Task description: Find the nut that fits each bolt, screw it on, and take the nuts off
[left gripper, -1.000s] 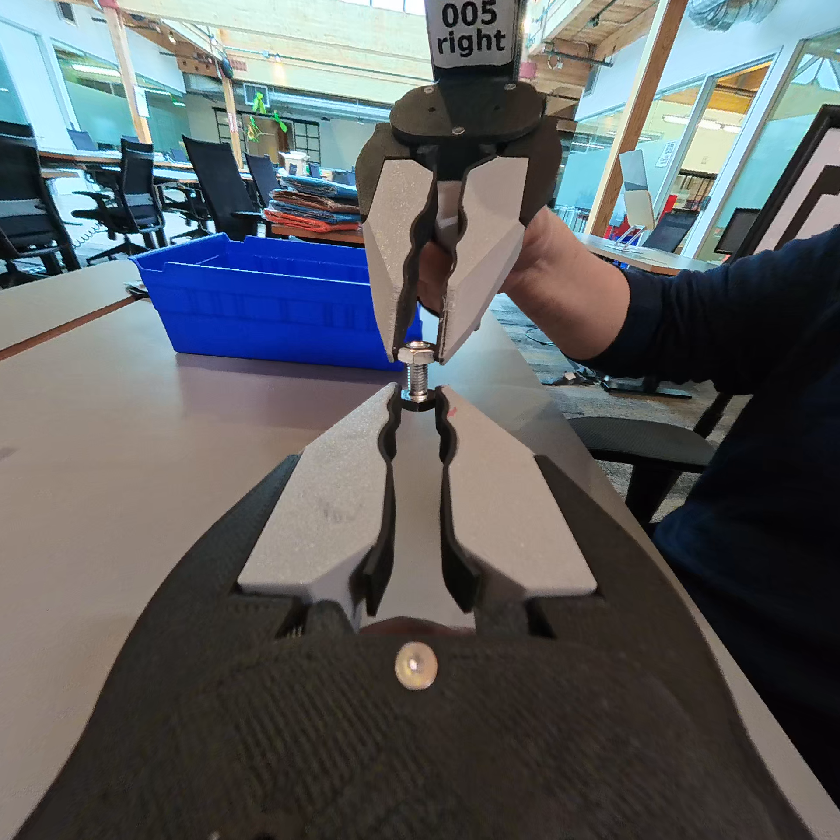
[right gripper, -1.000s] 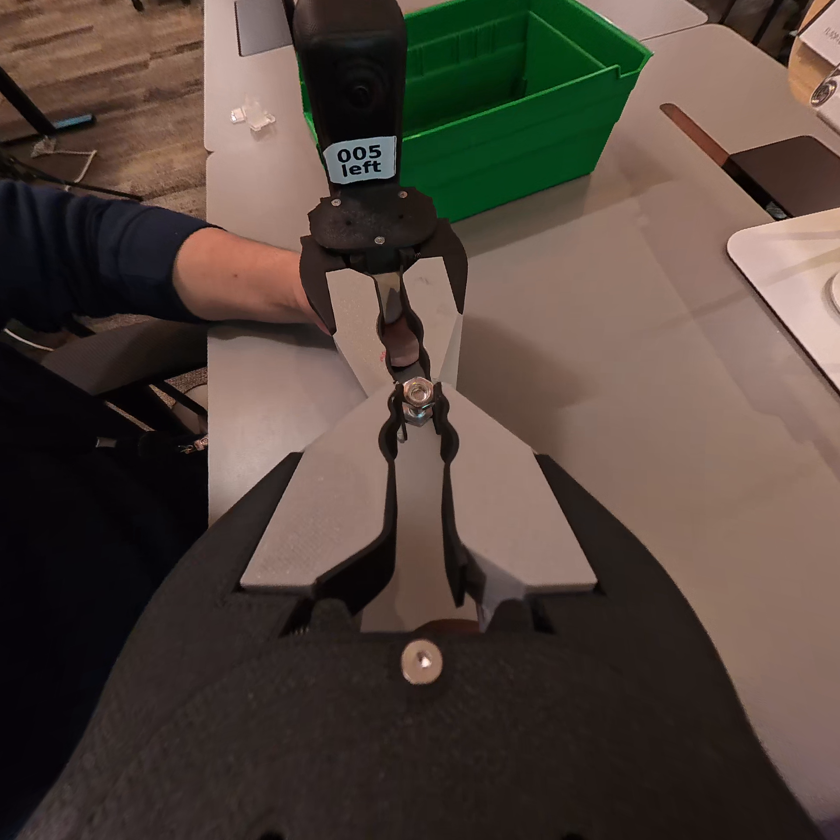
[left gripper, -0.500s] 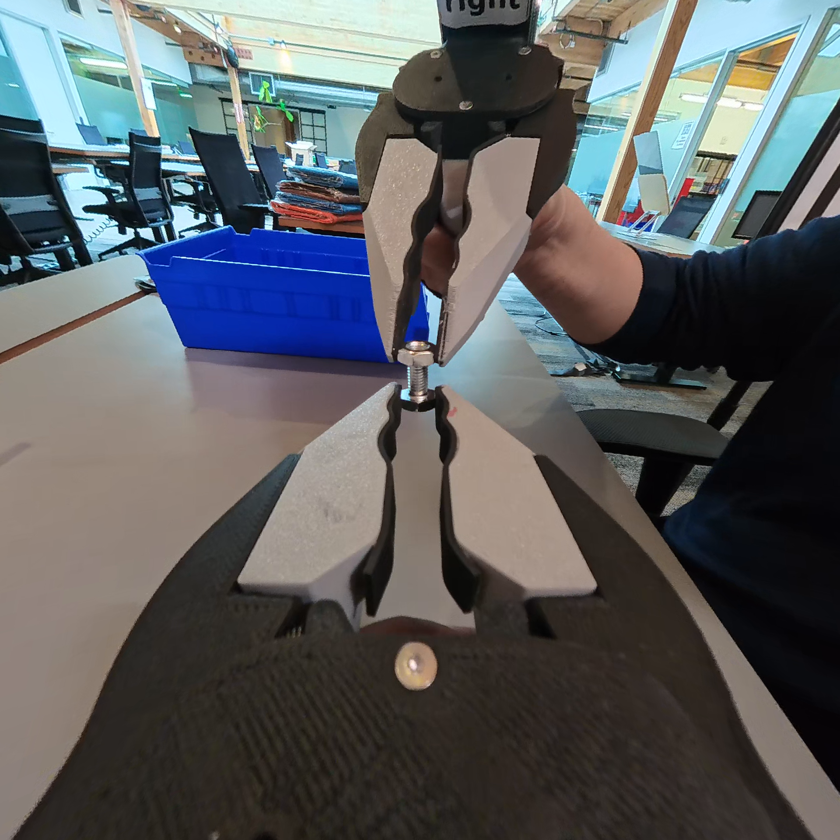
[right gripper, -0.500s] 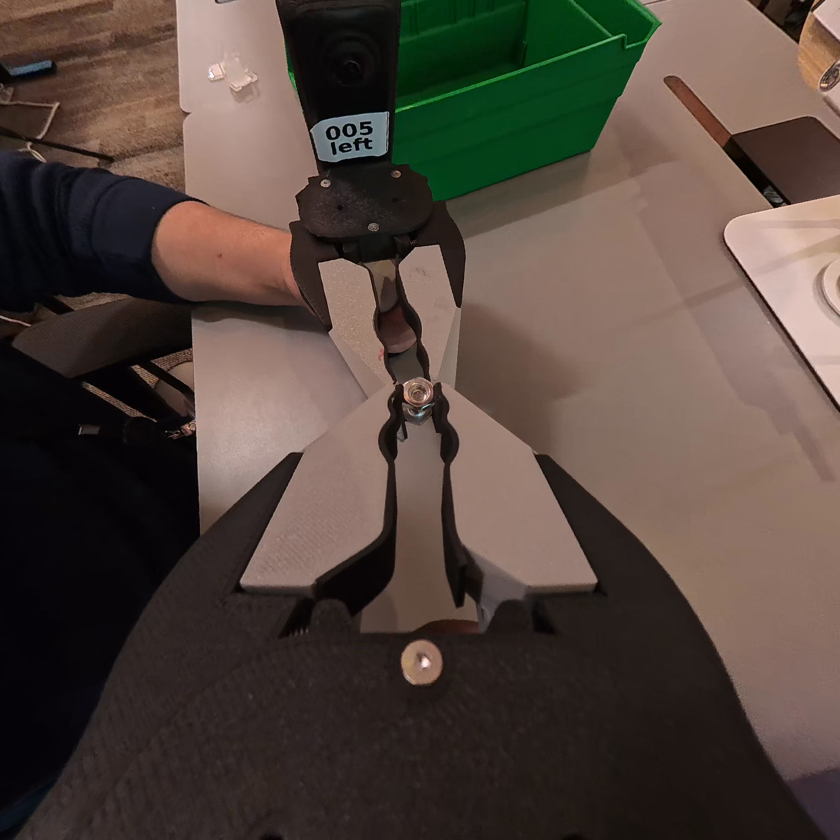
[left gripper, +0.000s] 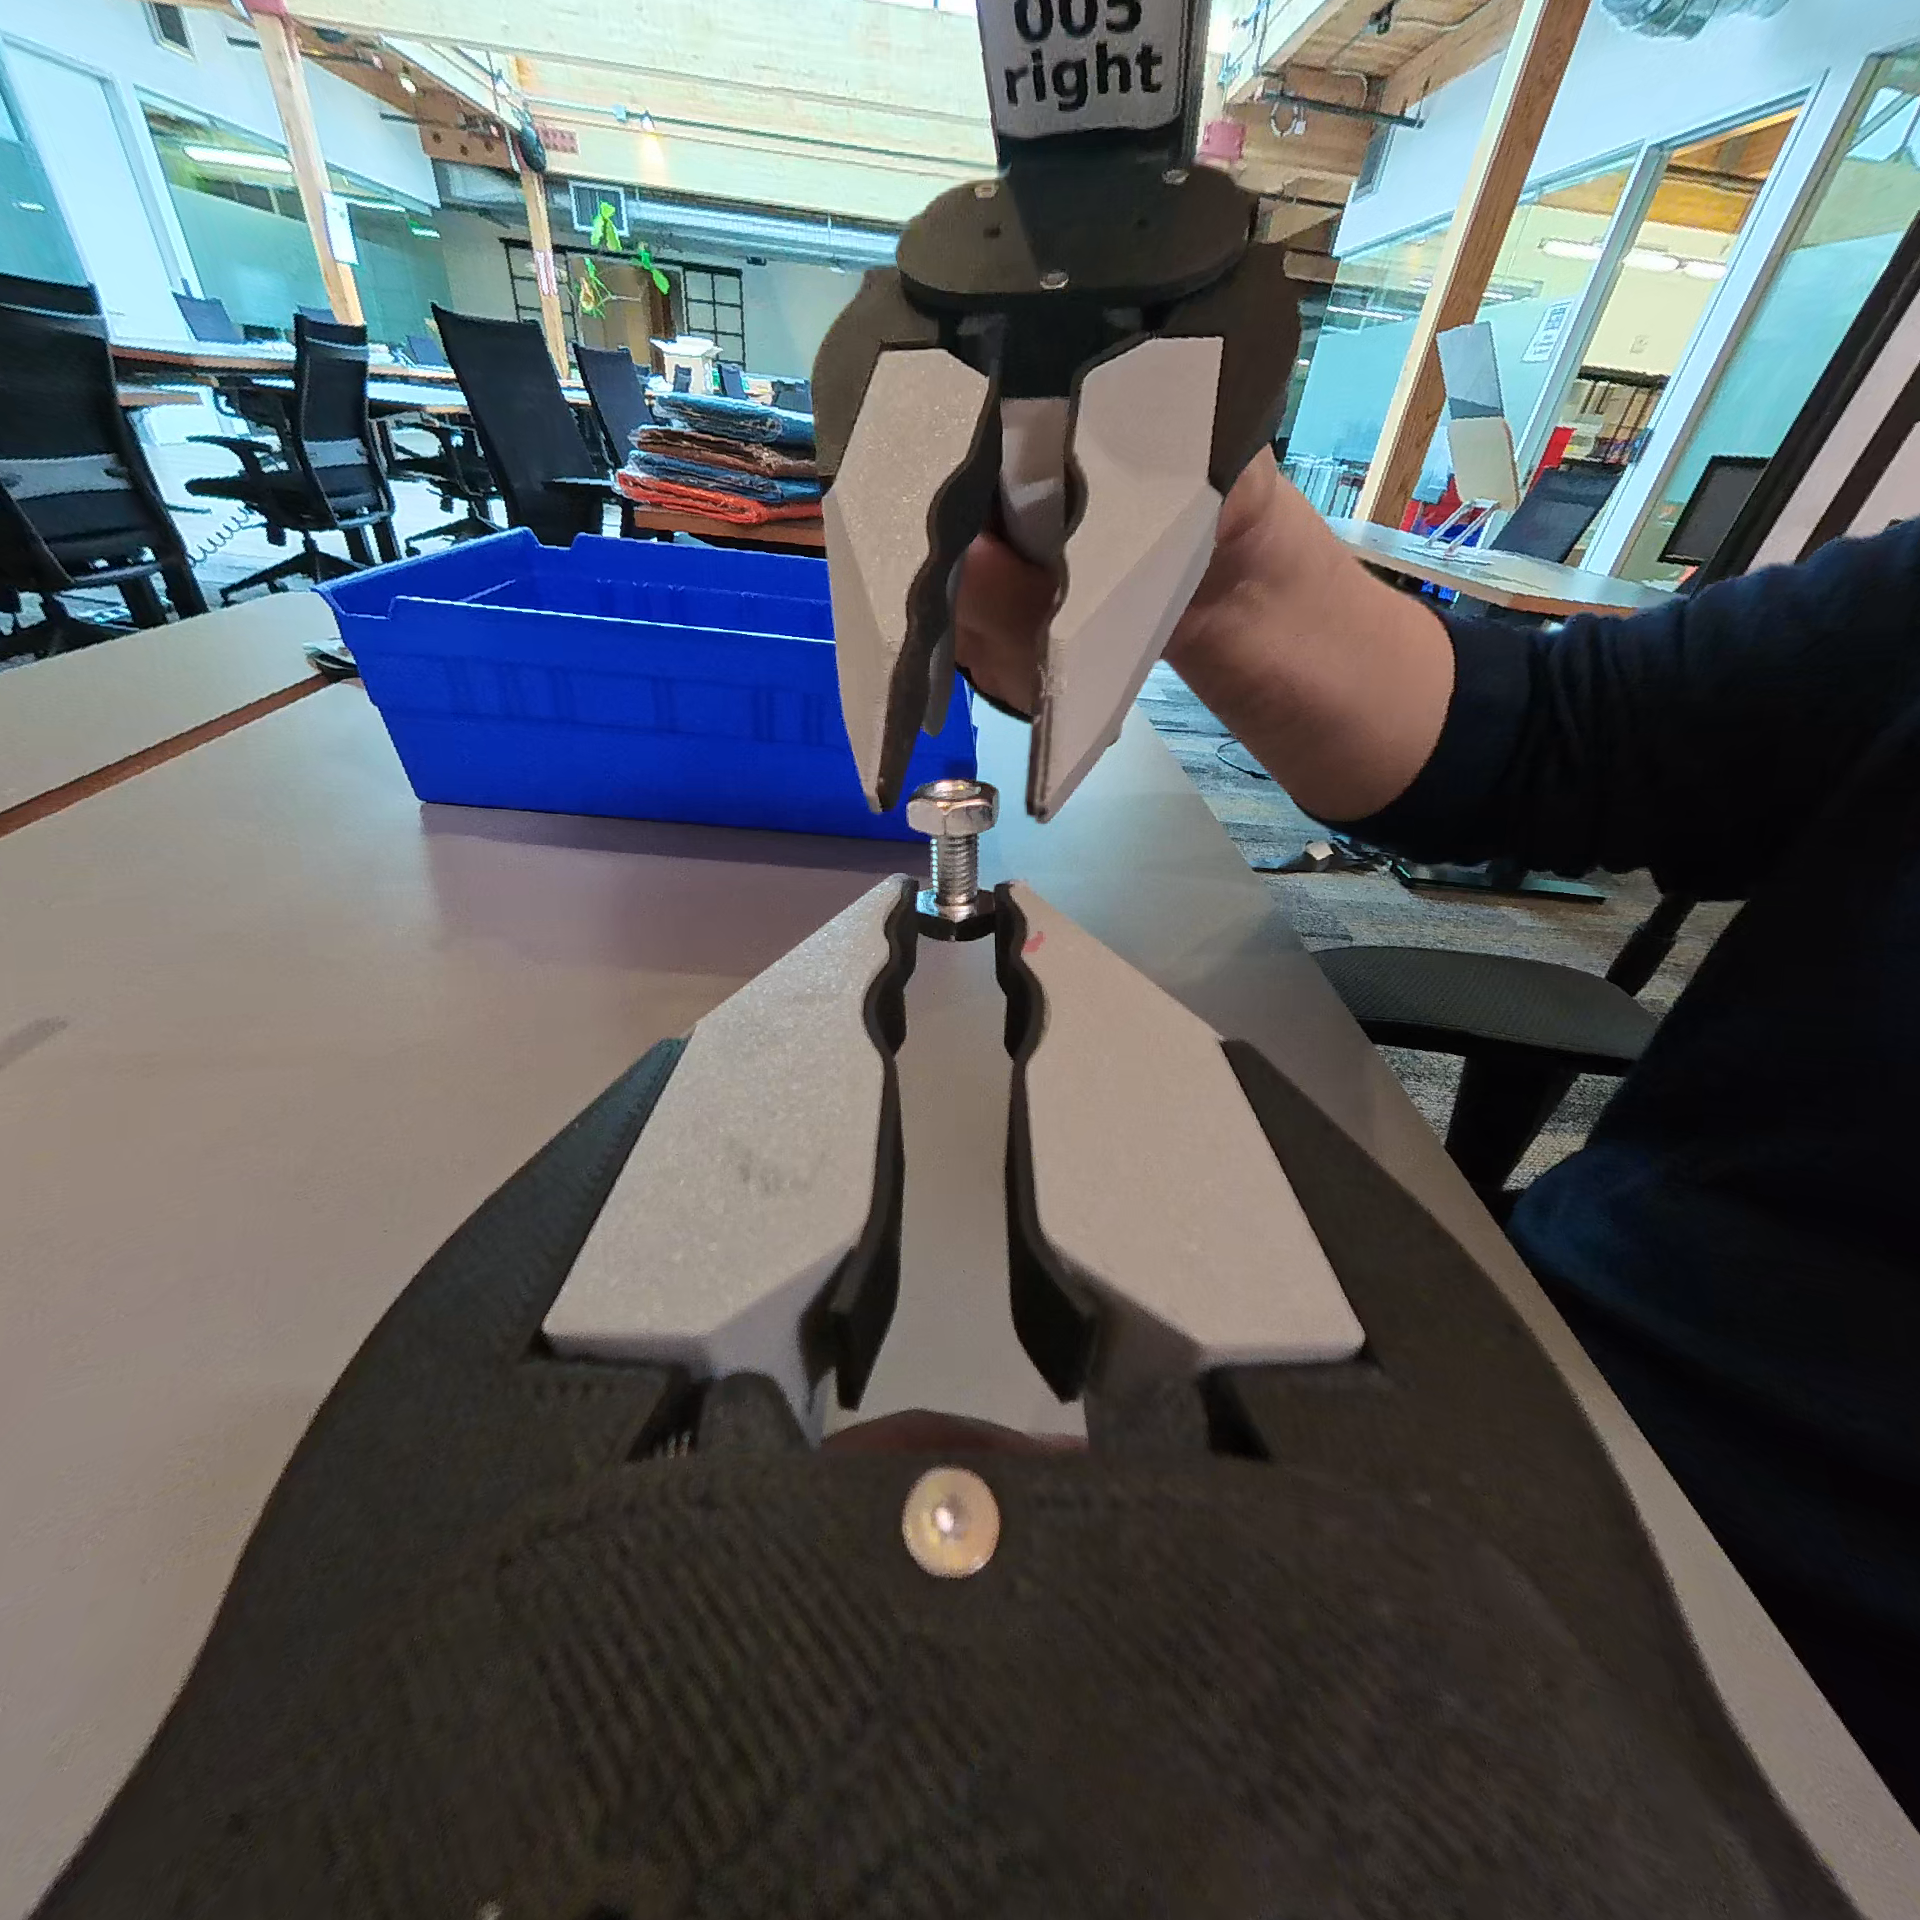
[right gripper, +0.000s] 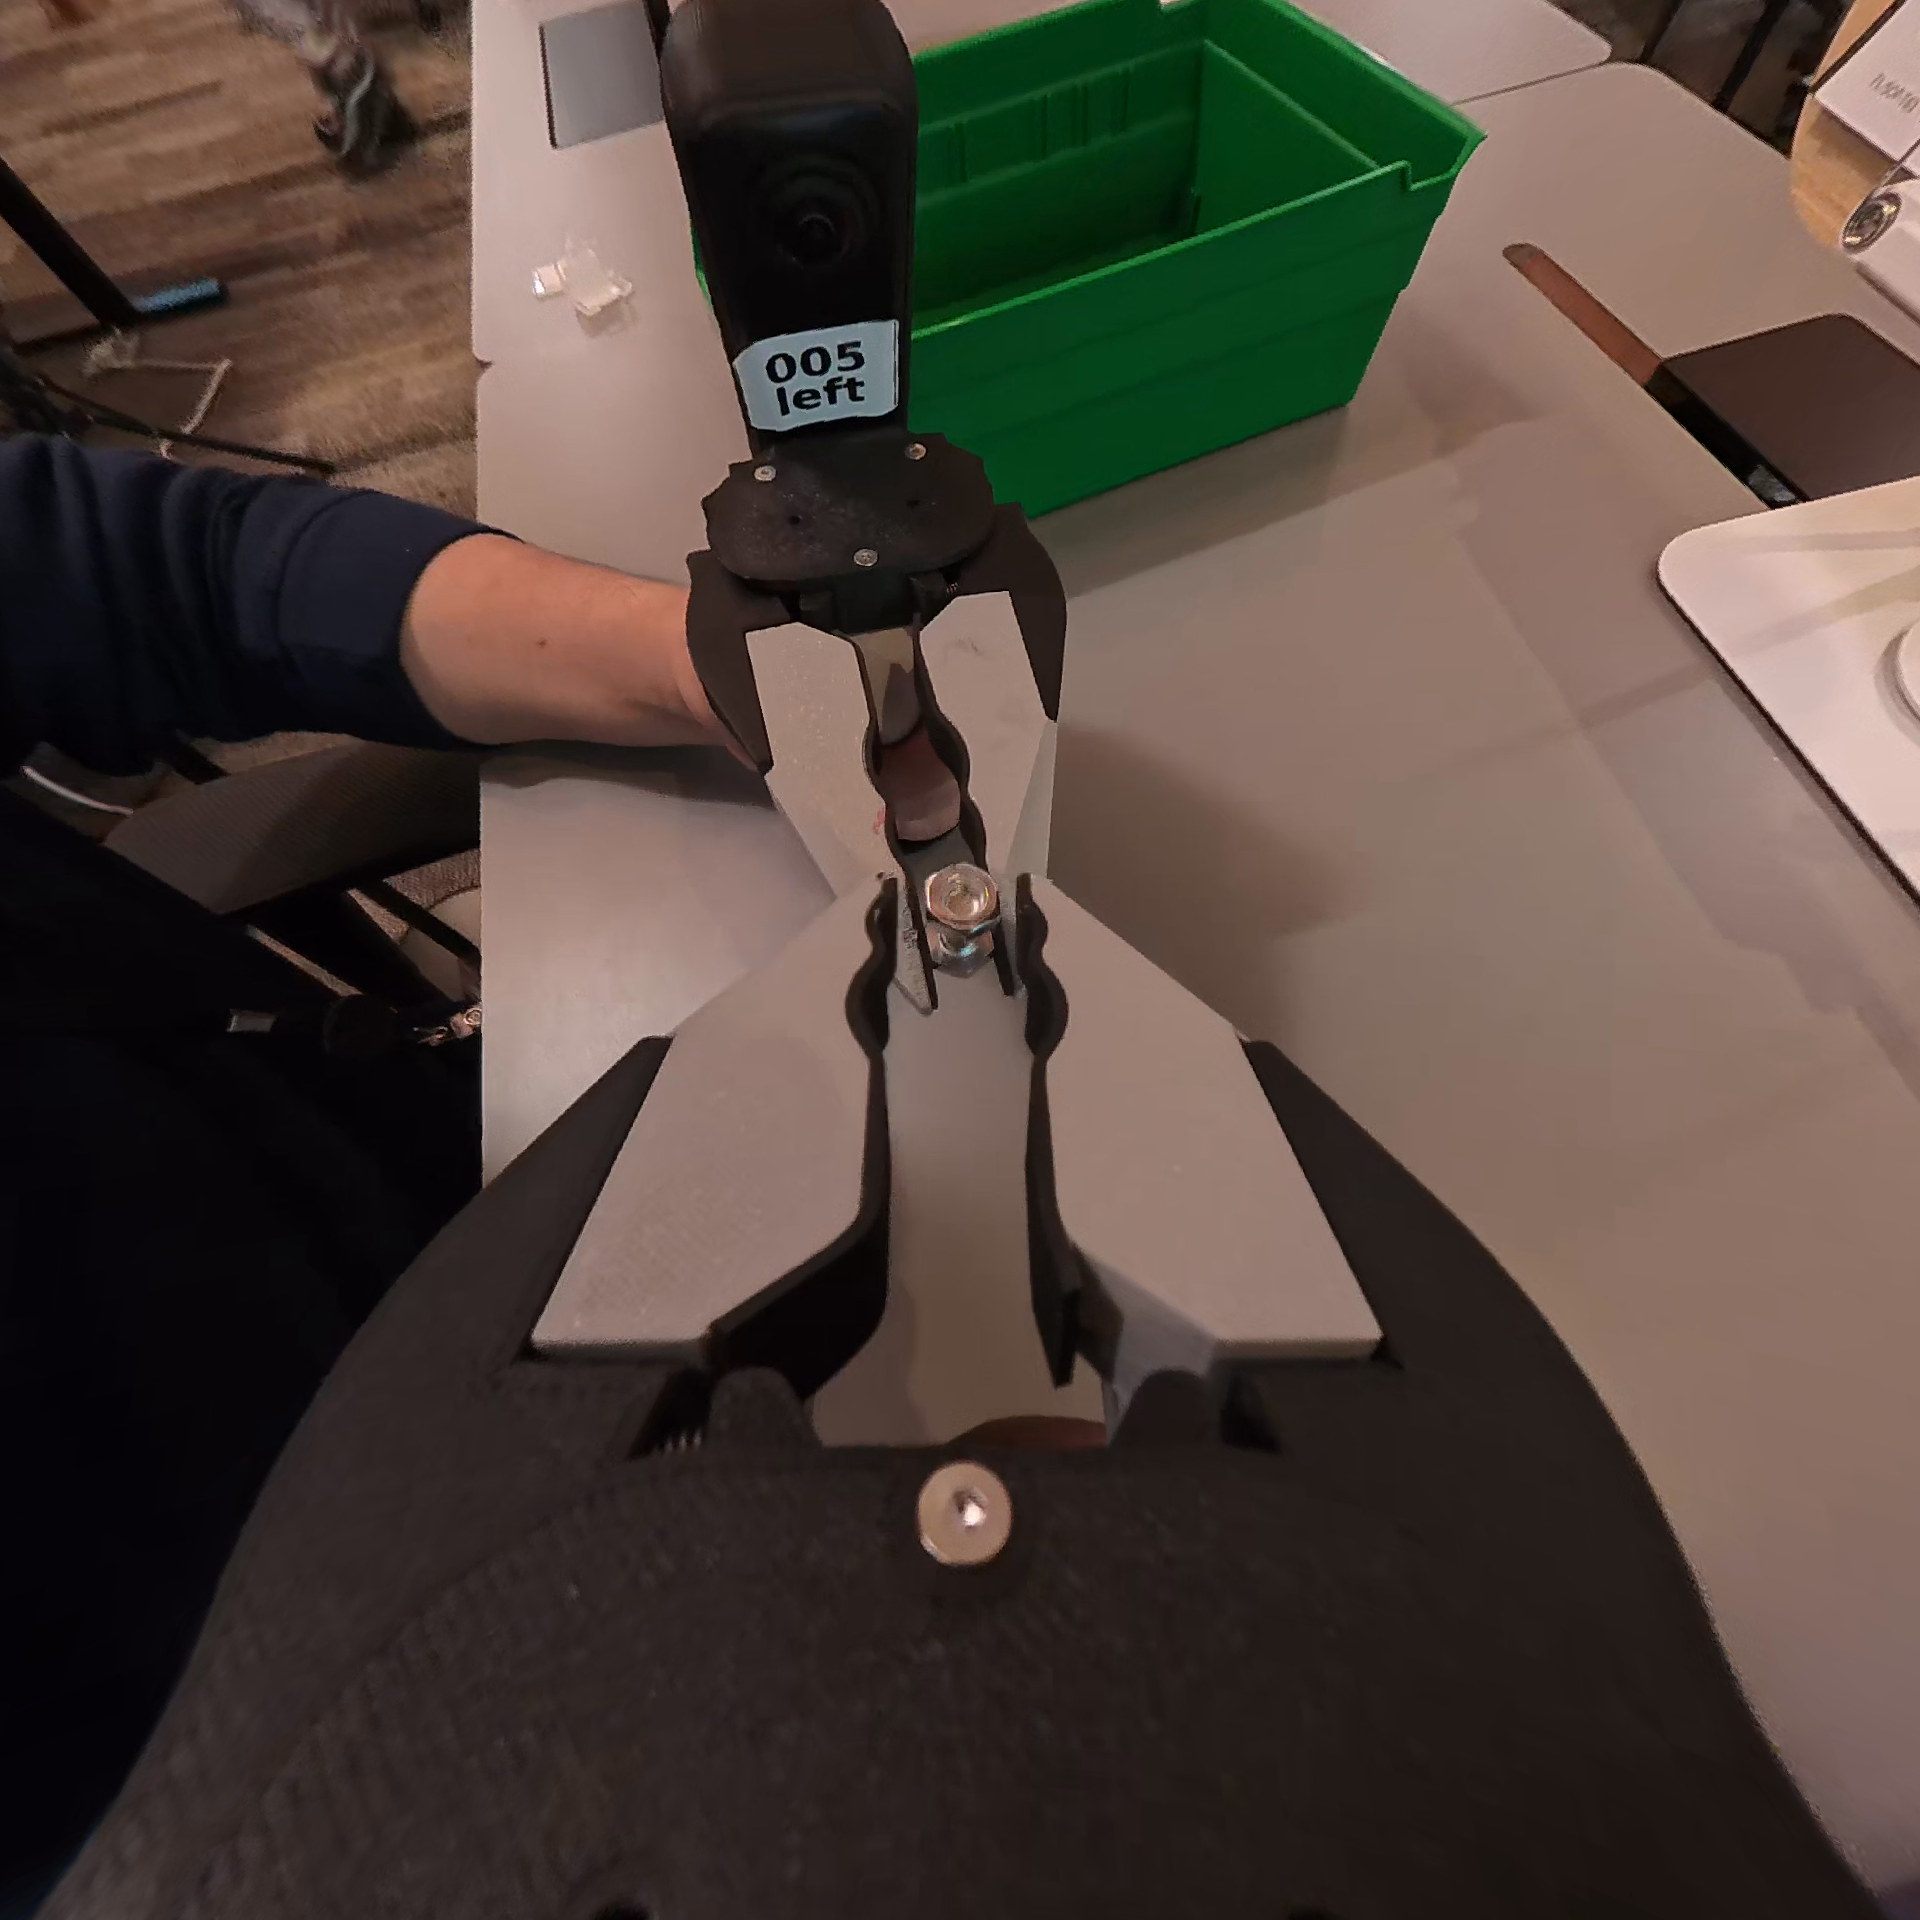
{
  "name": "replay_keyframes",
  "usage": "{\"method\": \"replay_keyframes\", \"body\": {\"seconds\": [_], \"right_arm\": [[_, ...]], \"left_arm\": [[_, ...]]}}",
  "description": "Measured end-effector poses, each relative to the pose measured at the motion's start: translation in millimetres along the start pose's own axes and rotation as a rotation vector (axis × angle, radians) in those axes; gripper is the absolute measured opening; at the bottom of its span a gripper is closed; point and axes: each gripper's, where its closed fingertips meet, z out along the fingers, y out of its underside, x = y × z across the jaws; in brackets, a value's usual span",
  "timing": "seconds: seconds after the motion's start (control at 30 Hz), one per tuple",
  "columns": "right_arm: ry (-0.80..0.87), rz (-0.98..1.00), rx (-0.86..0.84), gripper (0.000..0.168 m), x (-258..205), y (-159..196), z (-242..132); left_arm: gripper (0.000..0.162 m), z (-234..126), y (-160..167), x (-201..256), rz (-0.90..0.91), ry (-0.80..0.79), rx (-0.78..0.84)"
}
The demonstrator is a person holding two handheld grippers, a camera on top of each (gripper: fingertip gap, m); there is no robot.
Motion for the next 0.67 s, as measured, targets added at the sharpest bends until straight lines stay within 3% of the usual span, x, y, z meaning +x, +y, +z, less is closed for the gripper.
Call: {"method": "replay_keyframes", "body": {"seconds": [0.3, 0.67], "right_arm": [[-0.042, 0.066, 0.272, 0.040, -7, -5, -15], [-0.054, 0.008, 0.321, 0.044, -16, -13, 5]], "left_arm": [[0.012, 0, -4, 2, 0.003, 0.011, 0.024], [0.012, 1, -5, 6, 0.016, 0.021, 0.037]]}}
